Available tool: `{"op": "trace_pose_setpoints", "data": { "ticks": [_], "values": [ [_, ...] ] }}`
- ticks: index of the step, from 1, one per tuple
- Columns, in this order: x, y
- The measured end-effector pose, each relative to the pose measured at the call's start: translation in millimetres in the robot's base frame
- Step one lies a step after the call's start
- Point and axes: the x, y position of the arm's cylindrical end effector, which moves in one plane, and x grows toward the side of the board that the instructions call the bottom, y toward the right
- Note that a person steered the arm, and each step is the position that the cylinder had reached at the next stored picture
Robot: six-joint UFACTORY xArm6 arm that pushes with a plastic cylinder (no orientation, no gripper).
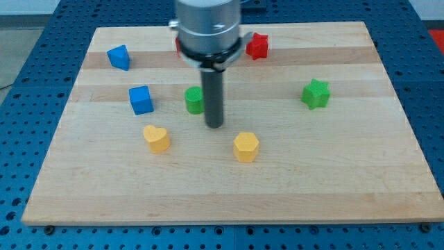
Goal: Move the blue cube closer to green circle
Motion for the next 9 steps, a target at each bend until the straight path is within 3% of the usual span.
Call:
{"op": "trace_pose_setpoints", "data": {
  "ticks": [3,4,5,6,7,9],
  "values": [
    [3.0,-173.2],
    [-29.4,-203.4],
    [-59.6,-183.4],
    [-61.6,-116.7],
    [-61.1,-90.6],
    [-21.7,-121.7]
  ]
}}
